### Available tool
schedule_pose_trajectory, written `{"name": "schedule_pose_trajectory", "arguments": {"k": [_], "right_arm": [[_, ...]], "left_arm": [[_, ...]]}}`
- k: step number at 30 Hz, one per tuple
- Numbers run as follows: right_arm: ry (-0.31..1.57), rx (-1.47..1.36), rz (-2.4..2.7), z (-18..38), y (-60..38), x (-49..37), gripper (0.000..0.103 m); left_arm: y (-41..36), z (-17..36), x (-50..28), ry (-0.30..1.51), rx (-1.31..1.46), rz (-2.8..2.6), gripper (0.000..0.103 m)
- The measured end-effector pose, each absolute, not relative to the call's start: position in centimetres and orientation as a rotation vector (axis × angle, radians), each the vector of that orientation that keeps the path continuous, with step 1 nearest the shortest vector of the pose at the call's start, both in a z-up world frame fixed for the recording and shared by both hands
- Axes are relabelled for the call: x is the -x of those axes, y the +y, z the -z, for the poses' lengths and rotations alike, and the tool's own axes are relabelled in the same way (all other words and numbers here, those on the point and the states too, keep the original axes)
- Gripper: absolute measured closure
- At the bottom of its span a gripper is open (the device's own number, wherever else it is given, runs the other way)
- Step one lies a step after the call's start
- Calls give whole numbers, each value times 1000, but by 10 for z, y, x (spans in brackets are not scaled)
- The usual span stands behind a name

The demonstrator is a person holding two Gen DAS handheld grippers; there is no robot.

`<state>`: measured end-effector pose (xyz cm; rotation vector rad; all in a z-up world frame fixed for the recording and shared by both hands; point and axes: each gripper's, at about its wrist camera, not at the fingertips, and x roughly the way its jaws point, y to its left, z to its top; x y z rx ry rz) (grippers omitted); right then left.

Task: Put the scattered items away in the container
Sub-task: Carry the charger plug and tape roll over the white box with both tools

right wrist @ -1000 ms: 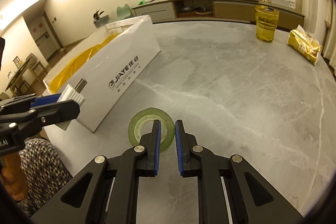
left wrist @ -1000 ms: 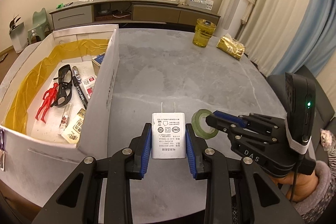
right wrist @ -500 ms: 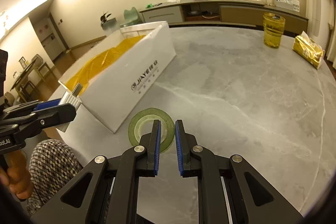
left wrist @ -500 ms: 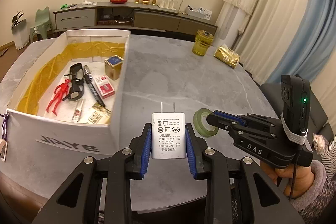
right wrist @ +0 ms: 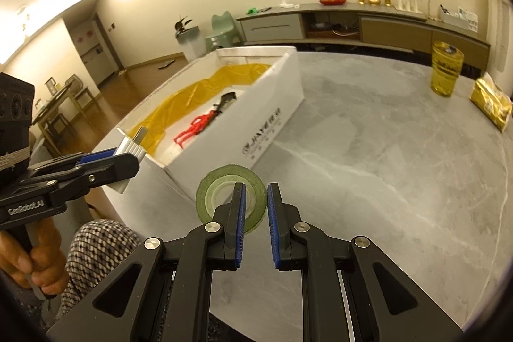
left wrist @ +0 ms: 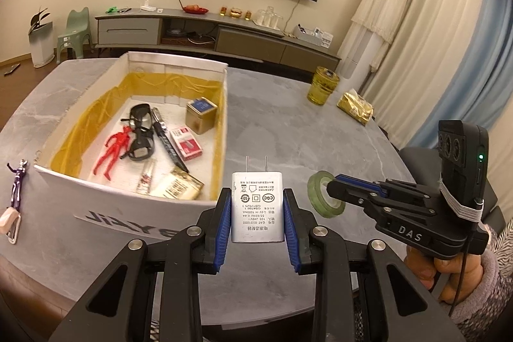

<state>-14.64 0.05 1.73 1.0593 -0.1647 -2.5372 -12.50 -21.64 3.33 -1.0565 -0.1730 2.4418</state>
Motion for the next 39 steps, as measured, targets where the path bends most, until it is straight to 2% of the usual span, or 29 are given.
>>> {"name": "schedule_pose_trajectory", "arguments": {"k": [25,39], "right_arm": [[8,-981,2461,-71,-66,205,89],[92,-981,2446,-79,-98,267,89]], "left_arm": [[-311,-61,188,-209,959,-2608,71],[-341,-52,221,-193,977,-2633,71]]}}
